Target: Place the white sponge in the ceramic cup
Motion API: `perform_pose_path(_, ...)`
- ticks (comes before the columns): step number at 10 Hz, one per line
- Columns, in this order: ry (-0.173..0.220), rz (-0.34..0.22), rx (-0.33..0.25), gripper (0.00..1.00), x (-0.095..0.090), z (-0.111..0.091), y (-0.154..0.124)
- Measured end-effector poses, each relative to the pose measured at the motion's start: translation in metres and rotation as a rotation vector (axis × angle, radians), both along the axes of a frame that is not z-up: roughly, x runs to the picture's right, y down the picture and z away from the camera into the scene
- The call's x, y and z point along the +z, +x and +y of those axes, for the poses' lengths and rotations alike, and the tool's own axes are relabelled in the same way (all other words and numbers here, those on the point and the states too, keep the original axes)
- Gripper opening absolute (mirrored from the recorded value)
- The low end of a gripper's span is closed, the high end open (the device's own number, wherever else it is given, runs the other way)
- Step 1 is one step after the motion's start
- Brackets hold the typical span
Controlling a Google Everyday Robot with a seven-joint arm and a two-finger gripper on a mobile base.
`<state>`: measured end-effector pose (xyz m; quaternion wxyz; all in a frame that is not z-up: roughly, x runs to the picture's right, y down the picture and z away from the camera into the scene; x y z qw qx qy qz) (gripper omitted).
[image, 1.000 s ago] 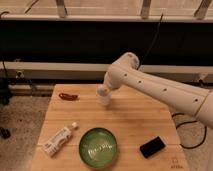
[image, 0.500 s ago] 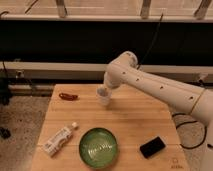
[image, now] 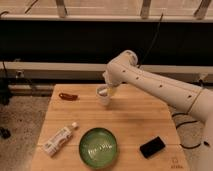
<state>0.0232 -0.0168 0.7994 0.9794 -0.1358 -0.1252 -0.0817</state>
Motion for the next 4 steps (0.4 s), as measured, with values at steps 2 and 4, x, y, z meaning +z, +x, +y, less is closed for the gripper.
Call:
perform_pose_path(2,0.011,-0.001,0.016,0.8,-0.0003,-0.0016,0.0013)
perform_pose_path(4,0.007,0.01,0.026,0.8,-0.0043,-0.0013,0.0048)
